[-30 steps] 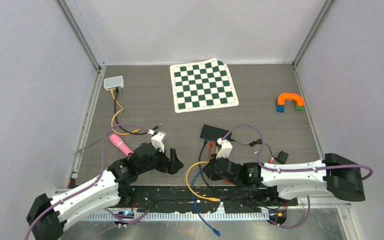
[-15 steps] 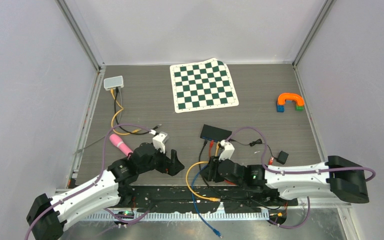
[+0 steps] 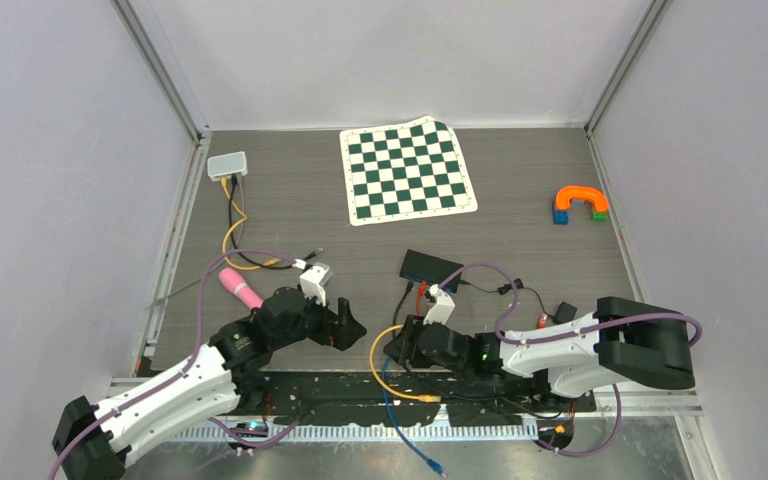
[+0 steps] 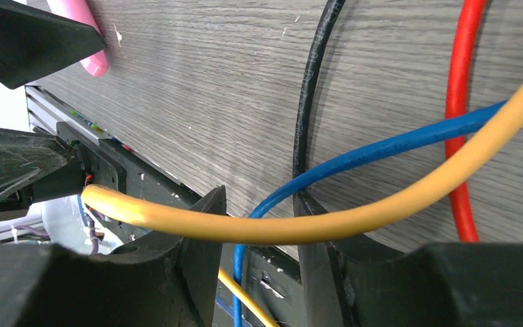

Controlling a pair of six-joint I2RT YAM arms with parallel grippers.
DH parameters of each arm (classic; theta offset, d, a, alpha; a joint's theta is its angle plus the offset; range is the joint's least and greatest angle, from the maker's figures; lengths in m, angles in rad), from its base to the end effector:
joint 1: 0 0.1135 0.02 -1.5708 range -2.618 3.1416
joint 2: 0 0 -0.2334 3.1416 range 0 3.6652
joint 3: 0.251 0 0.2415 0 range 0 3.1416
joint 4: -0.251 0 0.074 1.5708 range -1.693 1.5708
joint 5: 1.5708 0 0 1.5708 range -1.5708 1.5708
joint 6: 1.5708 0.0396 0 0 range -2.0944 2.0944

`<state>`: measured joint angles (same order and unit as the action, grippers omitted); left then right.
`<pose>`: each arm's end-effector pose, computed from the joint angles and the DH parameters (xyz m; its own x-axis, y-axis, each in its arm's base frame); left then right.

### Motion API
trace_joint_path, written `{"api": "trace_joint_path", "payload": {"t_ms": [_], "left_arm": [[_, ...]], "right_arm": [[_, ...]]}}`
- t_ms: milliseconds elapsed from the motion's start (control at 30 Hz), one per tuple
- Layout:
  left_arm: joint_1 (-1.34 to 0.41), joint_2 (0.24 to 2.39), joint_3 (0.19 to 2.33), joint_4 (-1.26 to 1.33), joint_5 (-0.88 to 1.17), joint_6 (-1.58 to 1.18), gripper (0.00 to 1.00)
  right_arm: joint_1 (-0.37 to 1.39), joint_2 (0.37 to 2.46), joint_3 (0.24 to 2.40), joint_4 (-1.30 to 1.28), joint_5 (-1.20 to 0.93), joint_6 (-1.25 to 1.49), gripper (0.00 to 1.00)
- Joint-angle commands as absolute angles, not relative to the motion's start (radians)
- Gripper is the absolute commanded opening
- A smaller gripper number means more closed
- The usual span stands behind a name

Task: Pull the plug from the switch port
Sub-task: Move the switch port to the center of the board.

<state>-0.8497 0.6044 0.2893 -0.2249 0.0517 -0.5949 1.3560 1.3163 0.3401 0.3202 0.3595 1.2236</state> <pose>0.1083 -0.1263 0.1723 -0.7179 -0.0310 -0.6955 0.4552 0.7349 -0.5027 0.0626 0.2217 0.1115 -0.8483 0.2410 -0.4714 -0.1687 0.7209 0.6721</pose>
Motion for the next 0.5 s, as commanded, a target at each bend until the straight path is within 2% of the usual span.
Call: {"api": "trace_joint_path", "payload": {"t_ms": [0,133,467], "left_arm": [[-0.853,0.583,0.309,-0.246,0.019,-0.592,0.91],[-0.853,0.579,0.299,-0.233,0.014,-0.597,0.91],[-0.853,0.595,0.309,-0.235,0.022,-0.598,0.91]], "right_arm": [[1.374,1.321,0.381,0.310,0.415,1.293,0.48],[1.377,1.328,0.380,0.249,0.466,1.337,0.47],[1.376,1.318,0.391,0.170,0.517,1.362,0.27]]}}
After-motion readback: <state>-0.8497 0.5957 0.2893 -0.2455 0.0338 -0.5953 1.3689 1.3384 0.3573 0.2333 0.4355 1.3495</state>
